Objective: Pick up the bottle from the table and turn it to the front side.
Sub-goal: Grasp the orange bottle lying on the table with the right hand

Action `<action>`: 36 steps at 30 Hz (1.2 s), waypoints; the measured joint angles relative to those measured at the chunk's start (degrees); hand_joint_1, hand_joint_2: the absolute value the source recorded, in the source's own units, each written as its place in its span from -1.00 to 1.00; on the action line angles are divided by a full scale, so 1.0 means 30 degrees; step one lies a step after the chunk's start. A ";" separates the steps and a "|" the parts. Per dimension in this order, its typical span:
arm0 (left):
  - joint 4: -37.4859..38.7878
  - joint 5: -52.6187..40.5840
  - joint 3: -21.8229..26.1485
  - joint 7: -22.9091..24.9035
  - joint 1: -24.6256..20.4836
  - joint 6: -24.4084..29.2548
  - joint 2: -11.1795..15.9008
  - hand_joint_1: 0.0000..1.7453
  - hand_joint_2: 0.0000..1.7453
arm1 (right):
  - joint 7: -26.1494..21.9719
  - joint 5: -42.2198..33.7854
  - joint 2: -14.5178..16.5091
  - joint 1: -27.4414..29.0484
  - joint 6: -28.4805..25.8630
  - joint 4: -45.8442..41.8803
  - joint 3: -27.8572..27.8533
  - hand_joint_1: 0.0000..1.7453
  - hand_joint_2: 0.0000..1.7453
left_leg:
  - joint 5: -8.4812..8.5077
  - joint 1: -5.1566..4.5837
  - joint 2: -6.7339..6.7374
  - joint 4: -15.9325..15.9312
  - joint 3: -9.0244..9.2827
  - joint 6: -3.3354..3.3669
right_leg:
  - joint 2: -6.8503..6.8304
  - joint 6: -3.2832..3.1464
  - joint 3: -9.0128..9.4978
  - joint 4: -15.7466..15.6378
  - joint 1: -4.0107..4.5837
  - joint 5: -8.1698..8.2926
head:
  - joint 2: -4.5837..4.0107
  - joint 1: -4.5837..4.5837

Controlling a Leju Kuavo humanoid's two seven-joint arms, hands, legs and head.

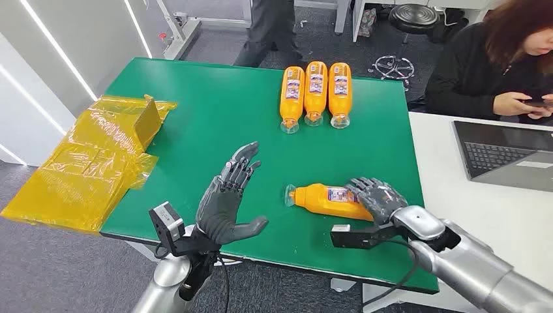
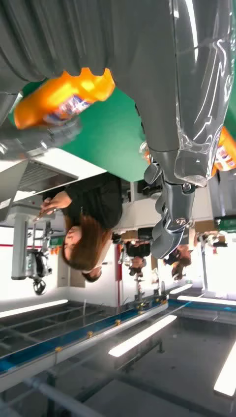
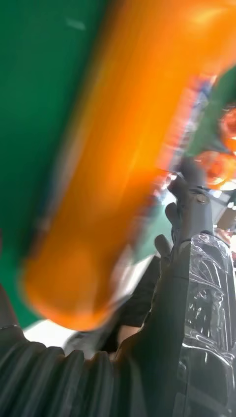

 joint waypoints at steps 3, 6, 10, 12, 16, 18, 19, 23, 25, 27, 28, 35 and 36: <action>-0.0002 -0.0002 0.0013 0.0004 0.0003 0.0000 0.0025 -1.00 1.00 | -0.0018 0.0107 0.0062 0.0299 -0.0174 0.0076 -0.0129 -1.00 1.00 | -0.0001 -0.0002 0.0023 0.0001 0.0011 -0.0003 | 0.0027 0.0003 -0.0005 -0.0002 0.0000 0.0002 | 0.0000 -0.0004; -0.0004 -0.0006 0.0046 0.0007 0.0010 0.0011 0.0056 -1.00 1.00 | -0.0109 0.0116 0.0129 0.0709 -0.0290 0.0198 -0.0522 -1.00 1.00 | -0.0001 0.0001 0.0017 0.0000 0.0011 -0.0003 | 0.0020 0.0003 -0.0010 -0.0006 0.0003 -0.0003 | 0.0000 -0.0005; -0.0004 -0.0007 0.0082 0.0020 0.0043 0.0055 0.0115 -1.00 1.00 | -0.0337 0.0175 0.0246 0.1263 -0.0460 0.0353 -0.1140 -1.00 1.00 | -0.0002 0.0003 0.0014 -0.0002 0.0009 -0.0004 | 0.0021 0.0003 -0.0012 -0.0006 0.0005 -0.0005 | 0.0000 -0.0007; -0.0004 -0.0011 0.0086 0.0022 0.0055 0.0075 0.0137 -1.00 1.00 | -0.0368 0.0195 0.0286 0.1501 -0.0498 0.0408 -0.1384 -1.00 1.00 | -0.0002 0.0003 0.0018 -0.0002 0.0013 -0.0004 | 0.0023 0.0002 -0.0011 -0.0007 0.0006 -0.0005 | 0.0000 -0.0007; -0.0004 -0.0076 0.0100 0.0026 0.0098 0.0147 0.0184 -1.00 1.00 | -0.0528 0.0671 0.0375 0.2347 -0.0744 0.0477 -0.2173 -1.00 1.00 | -0.0002 0.0005 0.0014 -0.0002 0.0018 -0.0004 | 0.0013 0.0003 0.0000 -0.0008 0.0007 -0.0007 | 0.0000 -0.0005; -0.0004 -0.0151 0.0102 0.0055 0.0101 0.0170 0.0219 -1.00 1.00 | -0.0656 0.0945 0.0423 0.2852 -0.0808 0.0484 -0.2635 -1.00 1.00 | -0.0002 0.0005 0.0017 -0.0002 0.0028 -0.0004 | 0.0016 0.0003 0.0006 -0.0010 0.0007 -0.0007 | 0.0000 -0.0004; -0.0004 -0.0189 0.0102 0.0075 0.0101 0.0171 0.0231 -1.00 1.00 | -0.0685 0.1027 0.0433 0.3072 -0.0788 0.0477 -0.2847 -1.00 1.00 | -0.0002 0.0005 0.0019 -0.0001 0.0033 -0.0004 | 0.0017 0.0004 0.0010 -0.0012 0.0007 -0.0007 | 0.0000 -0.0004; -0.0004 -0.0237 0.0109 0.0115 0.0102 0.0169 0.0280 -1.00 1.00 | -0.0734 0.1151 0.0433 0.3693 -0.0702 0.0366 -0.3535 -1.00 1.00 | -0.0003 0.0004 0.0022 -0.0001 0.0055 -0.0003 | 0.0018 0.0005 0.0032 -0.0017 0.0006 -0.0008 | 0.0000 -0.0004; -0.0004 -0.0242 0.0109 0.0117 0.0101 0.0168 0.0302 -1.00 1.00 | -0.0761 0.1129 0.0430 0.3868 -0.0624 0.0282 -0.3759 -0.49 1.00 | -0.0003 0.0004 0.0024 0.0000 0.0065 -0.0002 | 0.0018 0.0006 0.0041 -0.0019 0.0006 -0.0008 | 0.0000 -0.0005; -0.0004 -0.0255 0.0109 0.0133 0.0101 0.0168 0.0311 -1.00 1.00 | -0.0756 0.1107 0.0408 0.4020 -0.0448 0.0195 -0.3926 0.52 1.00 | -0.0003 0.0003 0.0026 0.0000 0.0076 -0.0002 | 0.0019 0.0007 0.0050 -0.0021 0.0005 -0.0008 | 0.0000 -0.0005; -0.0004 -0.0268 0.0109 0.0146 0.0102 0.0168 0.0313 -1.00 1.00 | -0.0740 0.1102 0.0363 0.4122 -0.0344 0.0120 -0.4016 0.98 1.00 | -0.0004 0.0002 0.0026 0.0001 0.0082 -0.0001 | 0.0018 0.0007 0.0056 -0.0023 0.0005 -0.0008 | 0.0000 -0.0005; -0.0004 -0.0371 0.0138 0.0211 0.0153 0.0091 0.0340 -1.00 1.00 | -0.0984 0.0819 -0.0932 0.4807 0.1151 -0.1228 -0.4861 1.00 1.00 | -0.0014 0.0000 0.0027 0.0002 0.0101 0.0014 | 0.0014 0.0016 0.0092 -0.0034 0.0003 -0.0003 | 0.0000 -0.0004; -0.0004 -0.0377 0.0146 0.0211 0.0155 0.0086 0.0348 -1.00 1.00 | -0.1064 0.0758 -0.1140 0.4830 0.1414 -0.1426 -0.4941 1.00 1.00 | -0.0015 0.0000 0.0028 0.0002 0.0101 0.0016 | 0.0016 0.0019 0.0094 -0.0036 0.0003 -0.0002 | 0.0000 -0.0004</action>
